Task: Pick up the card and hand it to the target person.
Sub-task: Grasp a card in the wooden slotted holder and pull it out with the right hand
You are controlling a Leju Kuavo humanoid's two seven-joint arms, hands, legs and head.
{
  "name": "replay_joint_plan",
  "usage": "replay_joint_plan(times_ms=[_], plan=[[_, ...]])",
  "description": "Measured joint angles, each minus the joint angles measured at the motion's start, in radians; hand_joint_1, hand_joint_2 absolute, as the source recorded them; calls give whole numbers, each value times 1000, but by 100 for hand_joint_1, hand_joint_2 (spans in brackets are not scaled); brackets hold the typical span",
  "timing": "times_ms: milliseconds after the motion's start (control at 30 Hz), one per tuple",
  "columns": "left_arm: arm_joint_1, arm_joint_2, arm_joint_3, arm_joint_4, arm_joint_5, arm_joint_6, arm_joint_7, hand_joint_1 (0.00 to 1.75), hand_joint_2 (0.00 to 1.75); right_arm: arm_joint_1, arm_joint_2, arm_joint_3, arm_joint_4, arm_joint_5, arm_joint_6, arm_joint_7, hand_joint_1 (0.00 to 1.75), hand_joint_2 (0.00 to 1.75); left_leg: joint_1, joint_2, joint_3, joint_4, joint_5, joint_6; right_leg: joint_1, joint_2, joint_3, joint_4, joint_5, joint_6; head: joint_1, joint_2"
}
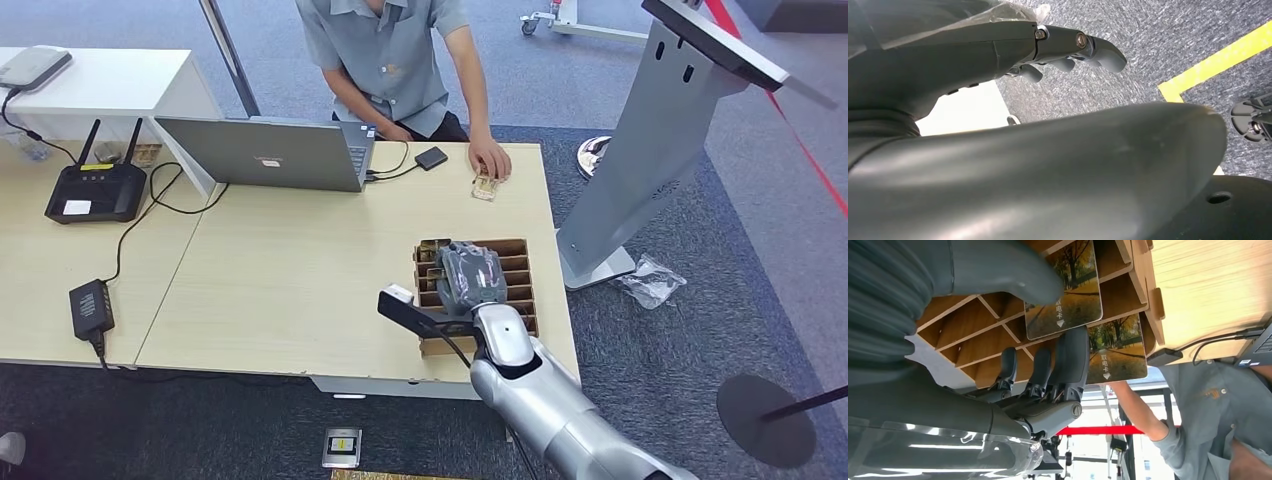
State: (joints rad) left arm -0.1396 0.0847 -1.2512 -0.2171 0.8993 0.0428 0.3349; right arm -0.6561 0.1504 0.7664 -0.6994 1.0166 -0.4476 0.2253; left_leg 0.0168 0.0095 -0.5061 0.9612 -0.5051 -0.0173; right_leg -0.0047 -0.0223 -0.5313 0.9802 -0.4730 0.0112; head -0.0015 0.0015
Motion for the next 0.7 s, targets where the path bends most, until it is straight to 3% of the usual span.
replay_joint_plan(times_ms=[100,167,700], plan=[[0,0,0,0,1,0,0,0,0,-3,3,0,7,-2,0,-1,161,175,0,0,0,0,0,0,0,0,0,0,0,0,0,0],[0,0,0,0,2,0,0,0,0,-4,4,0,10,-2,0,-1,173,175,0,0,0,0,0,0,0,0,0,0,0,0,0,0],[1,0,0,0,14,9,0,0,0,10,-5,-5,-30,14,-57,-24,175,175,0,0,0,0,0,0,0,0,0,0,0,0,0,0]])
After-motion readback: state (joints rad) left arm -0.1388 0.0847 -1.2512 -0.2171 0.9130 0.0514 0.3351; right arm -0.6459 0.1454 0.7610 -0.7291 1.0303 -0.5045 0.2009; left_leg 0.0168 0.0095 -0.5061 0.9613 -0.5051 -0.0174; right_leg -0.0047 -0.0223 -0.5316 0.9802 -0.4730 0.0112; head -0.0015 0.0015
